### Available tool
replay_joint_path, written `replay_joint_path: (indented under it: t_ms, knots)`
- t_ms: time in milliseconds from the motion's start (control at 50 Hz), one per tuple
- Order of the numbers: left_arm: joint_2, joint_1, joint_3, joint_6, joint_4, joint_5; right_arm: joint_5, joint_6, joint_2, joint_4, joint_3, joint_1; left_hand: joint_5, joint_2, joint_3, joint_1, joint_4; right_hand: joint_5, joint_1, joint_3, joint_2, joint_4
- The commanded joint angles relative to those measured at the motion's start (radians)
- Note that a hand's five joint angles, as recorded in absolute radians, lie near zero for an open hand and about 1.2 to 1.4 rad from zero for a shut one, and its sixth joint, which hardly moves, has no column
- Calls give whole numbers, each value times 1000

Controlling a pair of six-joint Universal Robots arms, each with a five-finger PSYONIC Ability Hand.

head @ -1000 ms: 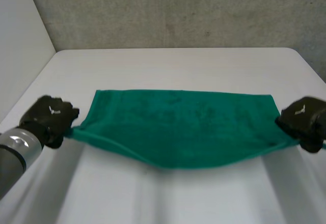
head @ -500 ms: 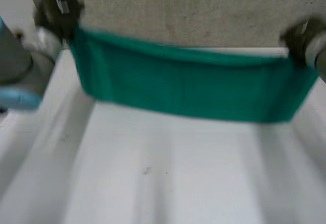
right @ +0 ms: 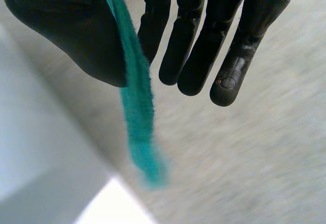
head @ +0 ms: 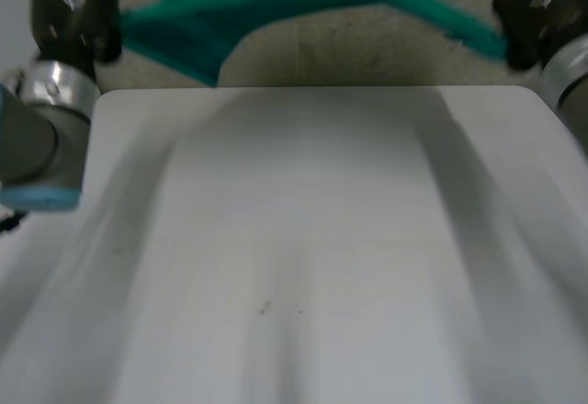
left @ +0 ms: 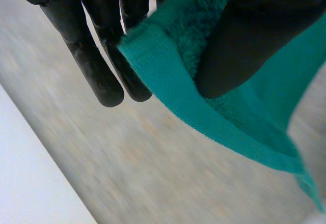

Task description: Fold the towel.

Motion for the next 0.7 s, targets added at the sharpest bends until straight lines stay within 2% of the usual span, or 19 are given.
replay_joint_path:
  t_ms: [20,100,160,240,280,300,340,360,380,400,420,460,540,600,620,700]
  knots:
    - [-121,1,-183,-30,23,44,-2,3,177,18,101,11,264,197,202,242,201,221,409,211,218,204]
    - [-152,-1,-253,-17,11,73,4,-1,258,96,131,5,264,197,202,242,201,221,409,211,218,204]
    - [-138,1,-312,1,-15,76,4,-6,261,154,141,-1,264,197,202,242,201,221,409,211,218,204]
    - [-77,10,-371,53,-92,76,-3,-23,197,261,189,-5,264,197,202,242,201,221,409,211,218,204]
    - [-11,33,-416,101,-184,76,-9,-62,114,330,244,-7,264,197,202,242,201,221,409,211,218,204]
    - [-11,33,-416,101,-184,76,-11,-87,90,353,264,-7,264,197,202,242,201,221,409,211,218,204]
    - [79,83,-482,185,-372,76,-11,-118,68,377,286,-7,264,197,202,242,201,221,409,211,218,204]
    - [79,83,-482,185,-373,76,-11,-195,28,421,336,-7,264,197,202,242,201,221,409,211,218,204]
    - [128,100,-508,243,-488,76,-5,-296,-10,465,395,-15,264,197,202,242,201,221,409,211,218,204]
    - [180,122,-532,312,-628,76,-5,-297,-10,466,396,-15,264,197,202,242,201,221,409,211,218,204]
    - [181,122,-533,312,-629,76,4,-396,-50,501,454,-36,264,197,202,242,201,221,409,211,218,204]
    - [274,148,-572,416,-887,84,15,-536,-104,538,546,-83,264,197,202,242,201,221,409,211,218,204]
    - [303,137,-576,423,-887,122,12,-632,-135,521,588,-133,264,197,202,242,201,221,409,211,218,204]
    - [303,129,-568,421,-853,142,12,-554,-127,454,550,-134,264,197,202,242,201,221,409,211,218,204]
    - [294,120,-550,414,-778,160,12,-529,-116,438,537,-134,264,197,202,242,201,221,409,211,218,204]
    - [256,108,-517,391,-678,160,12,-459,-58,395,493,-133,264,197,202,242,201,221,409,211,218,204]
